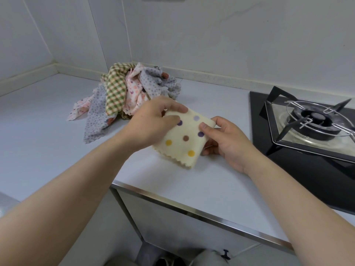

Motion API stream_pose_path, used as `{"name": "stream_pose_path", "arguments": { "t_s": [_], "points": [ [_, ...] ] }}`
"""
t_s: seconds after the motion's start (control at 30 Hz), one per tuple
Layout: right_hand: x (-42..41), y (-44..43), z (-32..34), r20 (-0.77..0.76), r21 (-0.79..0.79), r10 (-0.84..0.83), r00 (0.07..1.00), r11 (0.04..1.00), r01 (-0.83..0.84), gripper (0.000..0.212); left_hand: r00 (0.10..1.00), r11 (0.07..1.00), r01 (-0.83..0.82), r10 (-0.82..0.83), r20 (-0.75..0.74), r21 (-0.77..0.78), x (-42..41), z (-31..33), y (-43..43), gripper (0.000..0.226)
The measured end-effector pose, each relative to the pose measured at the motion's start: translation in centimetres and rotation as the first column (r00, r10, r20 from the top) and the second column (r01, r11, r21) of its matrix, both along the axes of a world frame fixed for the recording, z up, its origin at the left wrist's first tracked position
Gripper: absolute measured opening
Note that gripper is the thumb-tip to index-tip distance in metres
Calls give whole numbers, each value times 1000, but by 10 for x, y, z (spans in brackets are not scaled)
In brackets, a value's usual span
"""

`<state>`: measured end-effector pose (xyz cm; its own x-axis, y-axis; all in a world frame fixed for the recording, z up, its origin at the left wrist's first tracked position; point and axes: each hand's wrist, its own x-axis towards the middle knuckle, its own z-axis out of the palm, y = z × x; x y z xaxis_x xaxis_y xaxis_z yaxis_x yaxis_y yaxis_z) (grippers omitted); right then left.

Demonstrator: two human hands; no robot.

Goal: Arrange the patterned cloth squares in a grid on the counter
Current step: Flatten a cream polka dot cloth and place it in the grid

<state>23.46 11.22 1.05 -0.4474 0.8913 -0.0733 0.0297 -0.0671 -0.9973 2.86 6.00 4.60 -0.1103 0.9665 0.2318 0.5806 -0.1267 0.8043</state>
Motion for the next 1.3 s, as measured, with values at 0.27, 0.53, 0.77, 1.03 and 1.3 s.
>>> {"name": "stream_pose_path", "arguments": {
  "t_s": [0.27, 0.53, 0.77, 1.03, 1.3],
  "points": [
    [-2, 1, -5, 88, 47, -36, 995, 998, 32, 43, 971, 994, -70, 87, 221, -82, -9, -3, 6, 46],
    [0, -2, -5, 221, 109, 116, 968, 984, -143, 60, 830, 955, -250, 297, 473, -162, -3, 3, 8, 57],
    [-5, -3, -7, 268, 149, 38, 963, 986, -80, 51, 804, 961, -228, 275, 527, -154, 10, 5, 2, 60],
    [-7, -8, -6, 351, 236, -36, 936, 970, -51, 46, 836, 979, -188, 201, 511, -78, 31, -6, -3, 61],
    [-9, -3, -4, 275, 117, -159, 948, 984, 132, 34, 832, 972, -234, 193, 521, 13, 36, -8, -8, 67]
  ]
}}
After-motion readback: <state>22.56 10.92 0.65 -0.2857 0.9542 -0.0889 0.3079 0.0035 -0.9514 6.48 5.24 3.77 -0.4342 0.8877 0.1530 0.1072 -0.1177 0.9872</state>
